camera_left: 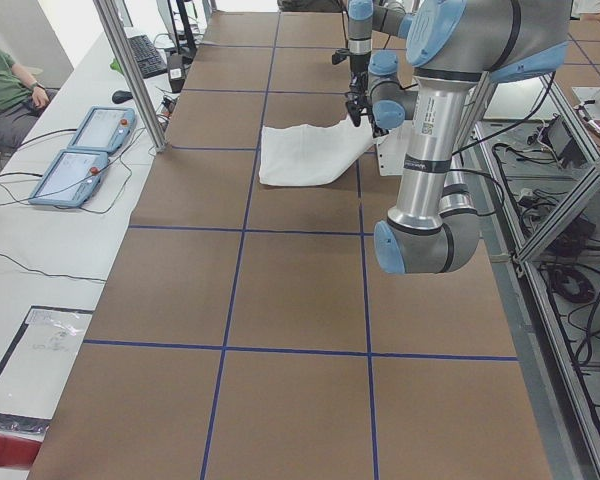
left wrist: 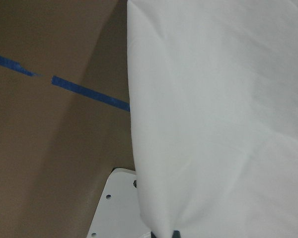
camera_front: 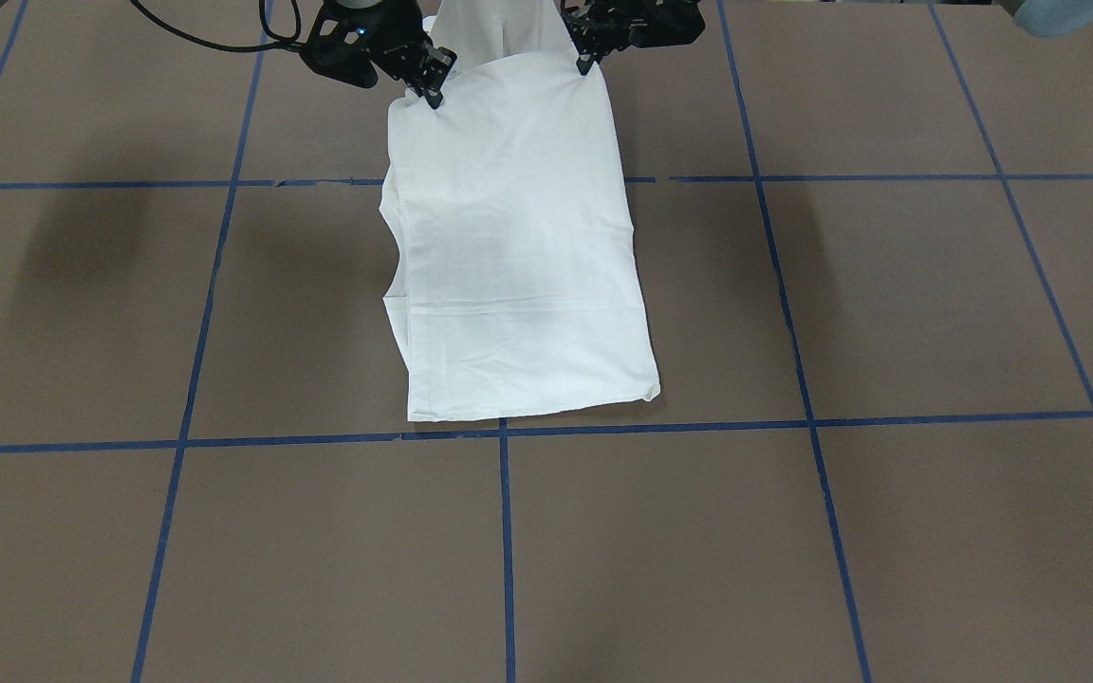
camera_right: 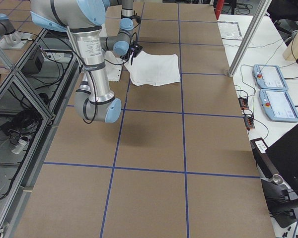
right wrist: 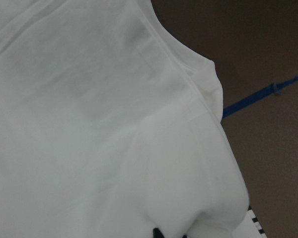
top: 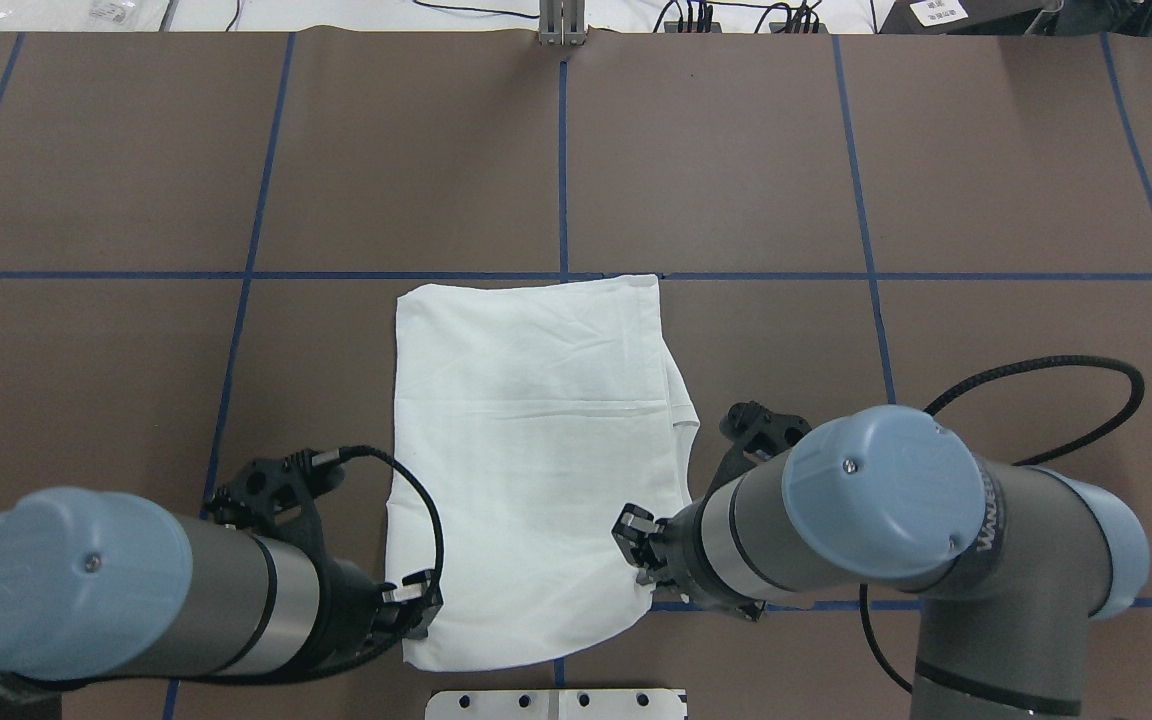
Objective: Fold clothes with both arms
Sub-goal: 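Lift the near edge with both grippers and fold it away from the robot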
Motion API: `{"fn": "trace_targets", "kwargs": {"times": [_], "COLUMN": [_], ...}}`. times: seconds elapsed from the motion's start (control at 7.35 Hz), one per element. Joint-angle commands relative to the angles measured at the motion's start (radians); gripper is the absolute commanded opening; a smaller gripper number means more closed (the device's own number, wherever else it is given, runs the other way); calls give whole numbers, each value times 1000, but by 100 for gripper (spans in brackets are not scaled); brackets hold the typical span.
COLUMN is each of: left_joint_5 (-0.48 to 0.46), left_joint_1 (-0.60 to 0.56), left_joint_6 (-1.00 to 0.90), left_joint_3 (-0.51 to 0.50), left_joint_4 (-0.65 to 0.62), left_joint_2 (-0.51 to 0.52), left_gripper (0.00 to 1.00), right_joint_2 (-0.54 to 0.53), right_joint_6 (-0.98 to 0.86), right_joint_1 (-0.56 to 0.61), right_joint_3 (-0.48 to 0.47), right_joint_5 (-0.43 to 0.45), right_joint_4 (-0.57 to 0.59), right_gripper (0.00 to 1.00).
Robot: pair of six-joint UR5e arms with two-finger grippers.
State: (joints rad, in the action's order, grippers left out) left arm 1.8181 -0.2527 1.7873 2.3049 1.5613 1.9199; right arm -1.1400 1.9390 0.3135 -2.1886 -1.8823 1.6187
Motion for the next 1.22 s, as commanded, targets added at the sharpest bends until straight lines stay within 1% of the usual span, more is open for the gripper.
{"fn": "trace_targets", "kwargs": {"times": [0.0, 0.14, 0.27, 0.41, 0.54, 0.68, 0.82, 0.95, 1.09], "left_joint_5": [77, 140, 139, 142, 142, 141, 141, 141, 139], "left_joint_1": [-205, -289, -324, -353, -373, -378, -388, -398, -405], "left_joint_6": [-142, -216, -248, -253, -255, -253, -253, -256, -258], "left_joint_3": [-81, -184, -281, -353, -427, -497, -537, -556, -579], "left_joint_4": [3, 5, 38, 134, 201, 264, 293, 299, 302], "left_joint_2": [50, 118, 151, 153, 157, 175, 186, 191, 205], "left_gripper": [0, 0, 0, 0, 0, 0, 0, 0, 0], "right_joint_2": [64, 138, 166, 172, 216, 291, 325, 328, 339], "right_joint_6": [-90, -115, -170, -190, -190, -192, -192, -192, -193], "right_joint_1": [134, 181, 217, 248, 262, 271, 280, 295, 309], "right_joint_3": [90, 203, 266, 305, 369, 473, 540, 581, 610], "right_joint_5": [-6, -6, -8, -20, -21, -23, -32, -55, -60], "right_joint_4": [-3, -3, -3, -3, -3, -5, -41, -89, -103], "right_gripper": [0, 0, 0, 0, 0, 0, 0, 0, 0]}}
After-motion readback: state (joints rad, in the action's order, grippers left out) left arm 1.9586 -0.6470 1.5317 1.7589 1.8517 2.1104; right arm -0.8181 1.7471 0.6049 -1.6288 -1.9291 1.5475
